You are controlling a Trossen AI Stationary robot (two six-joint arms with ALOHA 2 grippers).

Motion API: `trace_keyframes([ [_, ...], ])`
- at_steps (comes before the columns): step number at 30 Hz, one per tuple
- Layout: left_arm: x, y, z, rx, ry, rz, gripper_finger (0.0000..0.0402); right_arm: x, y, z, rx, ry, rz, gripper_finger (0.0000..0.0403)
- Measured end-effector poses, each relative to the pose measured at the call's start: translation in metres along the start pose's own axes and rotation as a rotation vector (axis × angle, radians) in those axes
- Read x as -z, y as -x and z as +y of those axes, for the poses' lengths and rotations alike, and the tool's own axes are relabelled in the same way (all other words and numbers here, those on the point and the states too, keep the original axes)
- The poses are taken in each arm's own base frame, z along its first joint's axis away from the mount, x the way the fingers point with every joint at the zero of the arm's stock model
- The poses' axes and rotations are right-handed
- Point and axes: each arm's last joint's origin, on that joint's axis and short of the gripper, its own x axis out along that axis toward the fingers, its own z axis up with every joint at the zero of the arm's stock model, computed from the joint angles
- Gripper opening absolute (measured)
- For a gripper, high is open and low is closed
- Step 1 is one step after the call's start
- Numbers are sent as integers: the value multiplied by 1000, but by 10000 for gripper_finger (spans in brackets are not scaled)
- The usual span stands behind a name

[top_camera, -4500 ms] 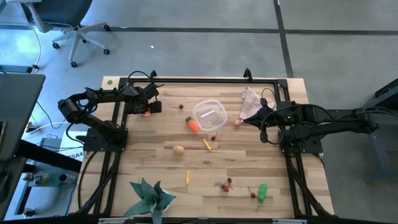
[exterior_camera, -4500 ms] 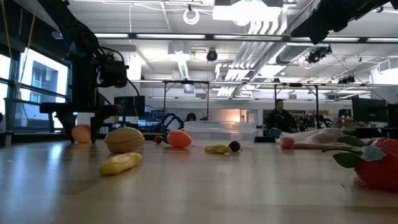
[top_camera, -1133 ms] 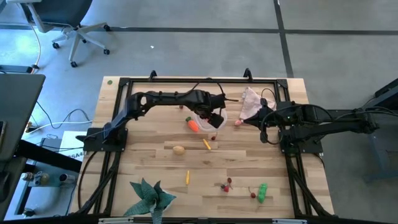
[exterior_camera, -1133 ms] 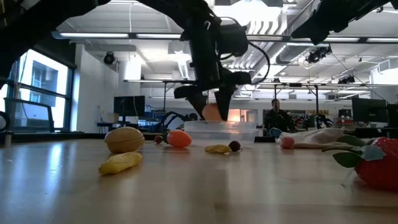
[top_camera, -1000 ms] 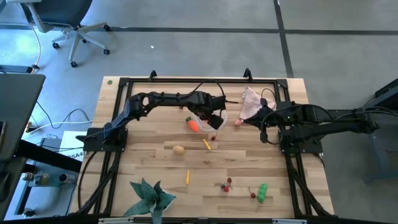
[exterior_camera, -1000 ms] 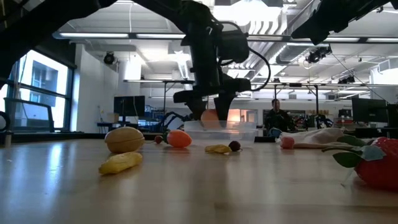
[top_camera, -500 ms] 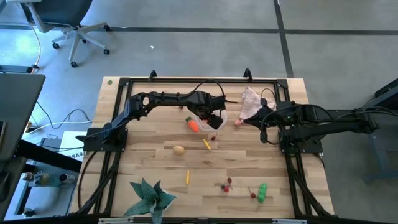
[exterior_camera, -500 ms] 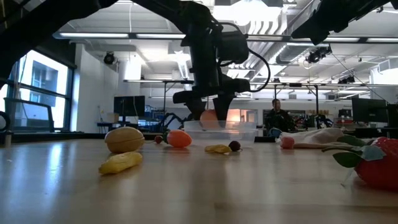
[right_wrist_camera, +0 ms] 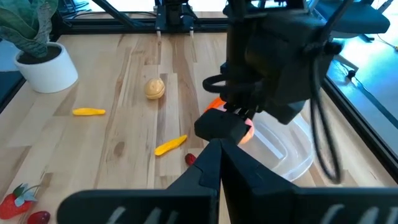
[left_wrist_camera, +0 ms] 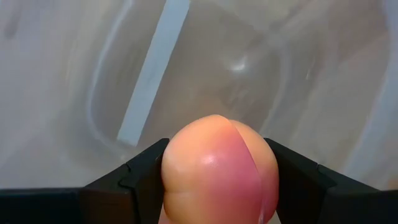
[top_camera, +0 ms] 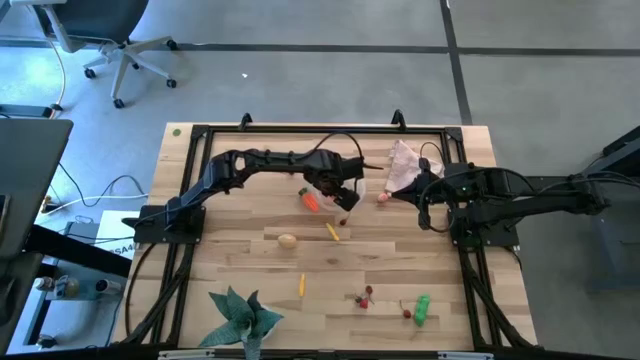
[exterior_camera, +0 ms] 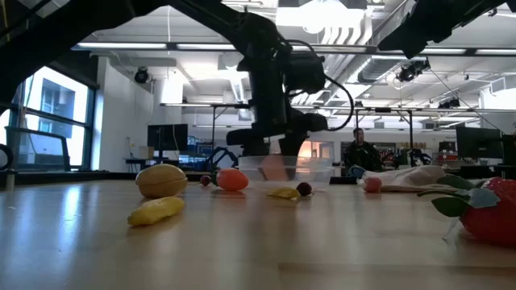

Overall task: Pick and placing Produce into tupperware
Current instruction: Put the pink peach into the transparent bin

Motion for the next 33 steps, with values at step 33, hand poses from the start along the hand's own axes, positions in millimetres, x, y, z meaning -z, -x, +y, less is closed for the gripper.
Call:
trace_keyframes([
  [33, -15, 58, -6, -16, 10, -46, 255, 0, 0, 0, 0, 0, 0, 0],
])
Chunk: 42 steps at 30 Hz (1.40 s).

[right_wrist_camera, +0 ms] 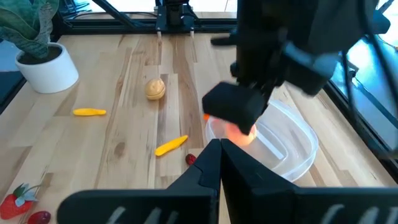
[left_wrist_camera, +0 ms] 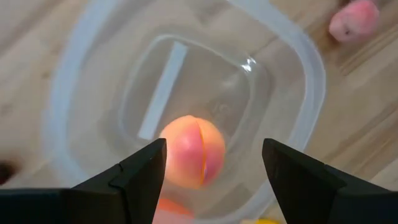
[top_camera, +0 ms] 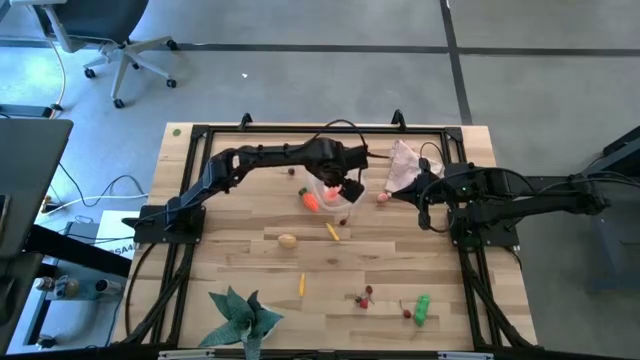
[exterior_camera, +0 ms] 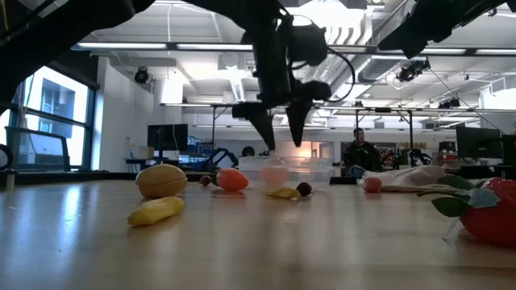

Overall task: Pick and placing Produce into tupperware
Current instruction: Put the pink peach into the transparent bin, then adjust the transparent bin

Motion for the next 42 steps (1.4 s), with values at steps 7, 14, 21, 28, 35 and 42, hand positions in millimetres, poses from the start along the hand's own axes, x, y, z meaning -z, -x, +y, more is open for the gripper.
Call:
trace_keyframes([
  [7, 2, 36, 10, -163, -4, 16, 253, 0, 0, 0, 0, 0, 0, 0],
  [14, 4, 47, 27, -257, -90, 99, 252, 0, 0, 0, 0, 0, 0, 0],
  [21, 7, 57, 42, -269, -100, 116, 252, 0, 0, 0, 0, 0, 1, 0],
  [28, 31, 71, 63, -329, -83, 109, 252, 0, 0, 0, 0, 0, 1, 0],
  [35, 63, 58, 102, -141, -81, 66, 252, 0, 0, 0, 0, 0, 0, 0],
  [42, 76, 51, 133, -71, -80, -30, 252, 0, 0, 0, 0, 0, 0, 0],
])
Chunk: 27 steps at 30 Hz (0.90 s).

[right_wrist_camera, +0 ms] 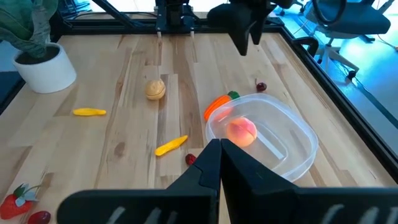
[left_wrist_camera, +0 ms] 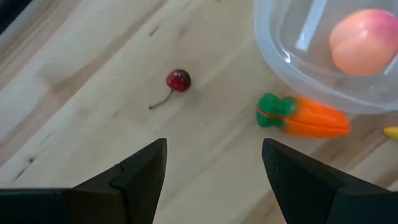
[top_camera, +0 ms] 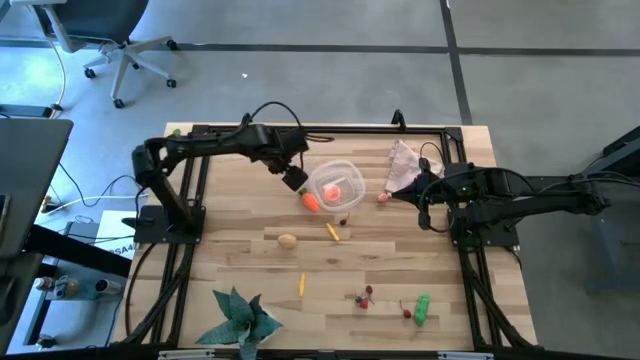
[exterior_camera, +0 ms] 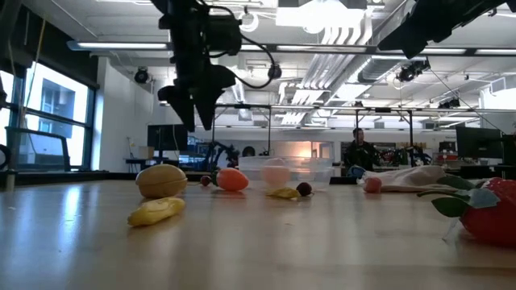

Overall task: Pick and placing Produce into tupperware
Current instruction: Adjust the transparent bin

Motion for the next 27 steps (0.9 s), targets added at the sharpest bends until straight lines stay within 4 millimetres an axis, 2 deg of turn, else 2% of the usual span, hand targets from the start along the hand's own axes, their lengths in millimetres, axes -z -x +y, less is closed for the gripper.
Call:
trace_keyframes([
  [4, -3, -2, 5, -6, 90, -7, 252, 0, 0, 0, 0, 0, 0, 0],
  [8, -6, -15, 5, -46, 185, 4, 252, 0, 0, 0, 0, 0, 0, 0],
  [15, -12, -31, -1, -20, -62, 10, 252, 0, 0, 0, 0, 0, 0, 0],
  [23, -14, -32, -1, -27, -158, -7, 252, 0, 0, 0, 0, 0, 0, 0],
  [27, -14, -42, -2, -42, -170, 20, 252, 0, 0, 0, 0, 0, 0, 0],
])
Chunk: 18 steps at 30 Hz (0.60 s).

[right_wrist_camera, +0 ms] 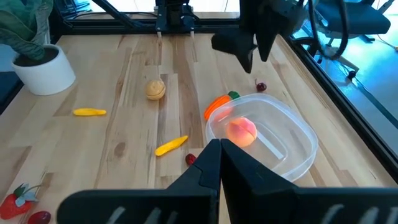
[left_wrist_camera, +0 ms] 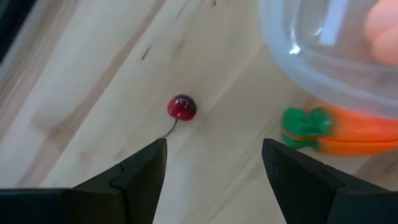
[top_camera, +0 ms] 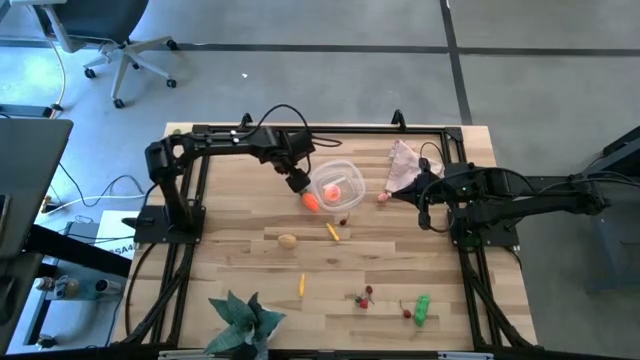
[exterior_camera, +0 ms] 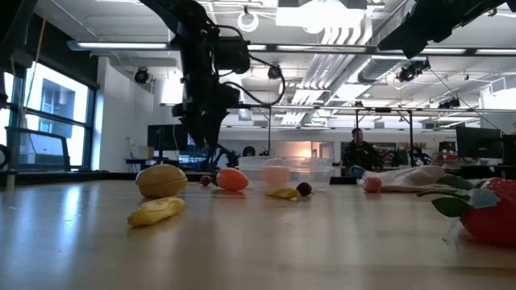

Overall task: Pick and placing Produce into tupperware
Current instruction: Adjust the transparent bin

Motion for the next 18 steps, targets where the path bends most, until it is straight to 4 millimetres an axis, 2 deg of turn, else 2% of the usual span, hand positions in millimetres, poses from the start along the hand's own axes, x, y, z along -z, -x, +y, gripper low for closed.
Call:
trace_keyframes([
  [12, -2, -10, -2, -57, 31, -3, 252, 0, 0, 0, 0, 0, 0, 0],
  [18, -3, -1, -8, 13, 77, 12, 252, 0, 0, 0, 0, 0, 1, 0],
])
